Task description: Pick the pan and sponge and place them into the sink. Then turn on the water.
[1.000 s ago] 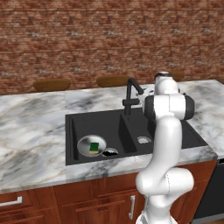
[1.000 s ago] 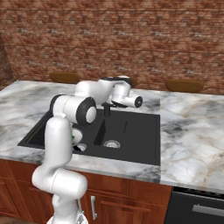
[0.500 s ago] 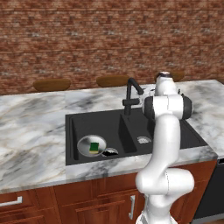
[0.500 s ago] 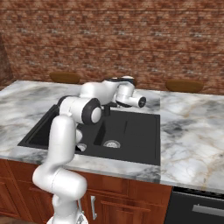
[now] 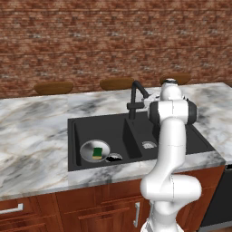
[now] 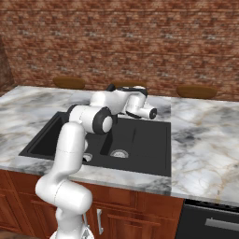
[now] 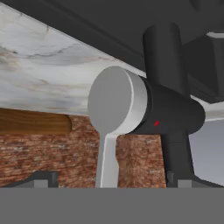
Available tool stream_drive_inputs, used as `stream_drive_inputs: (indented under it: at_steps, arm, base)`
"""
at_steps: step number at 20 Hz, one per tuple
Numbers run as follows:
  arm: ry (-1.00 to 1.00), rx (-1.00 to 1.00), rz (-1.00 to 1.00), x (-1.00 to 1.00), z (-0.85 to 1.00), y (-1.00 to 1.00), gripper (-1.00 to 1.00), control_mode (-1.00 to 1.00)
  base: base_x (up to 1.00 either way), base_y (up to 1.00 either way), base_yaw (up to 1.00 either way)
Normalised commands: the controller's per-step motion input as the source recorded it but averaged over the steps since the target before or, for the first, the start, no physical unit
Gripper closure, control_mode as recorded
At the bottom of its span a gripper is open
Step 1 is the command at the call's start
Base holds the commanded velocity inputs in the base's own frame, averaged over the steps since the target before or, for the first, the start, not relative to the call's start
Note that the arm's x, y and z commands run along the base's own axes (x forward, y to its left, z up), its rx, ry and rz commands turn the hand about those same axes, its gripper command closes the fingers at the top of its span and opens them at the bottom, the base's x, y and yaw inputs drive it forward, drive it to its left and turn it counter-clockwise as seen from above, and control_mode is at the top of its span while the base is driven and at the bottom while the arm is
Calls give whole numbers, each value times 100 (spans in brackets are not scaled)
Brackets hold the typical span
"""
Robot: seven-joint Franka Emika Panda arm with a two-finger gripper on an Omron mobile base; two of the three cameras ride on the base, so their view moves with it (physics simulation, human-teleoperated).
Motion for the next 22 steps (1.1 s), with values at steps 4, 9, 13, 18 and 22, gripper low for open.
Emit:
stream_drive_inputs:
  at_steps: [4, 9, 13, 18, 22]
  arm:
    - [0, 1, 0, 0, -51, 0, -100, -100]
    - [0, 5, 0, 0, -18, -8, -100, -100]
    - [0, 6, 0, 0, 10, -1, -100, -100]
    - [0, 3, -1, 4, 39, 0, -100, -100]
    - [0, 2, 0, 0, 38, 4, -100, -100]
  base:
    - [0, 0, 0]
    - [0, 0, 0]
    - [0, 0, 0]
    - [0, 0, 0]
    - [0, 0, 0]
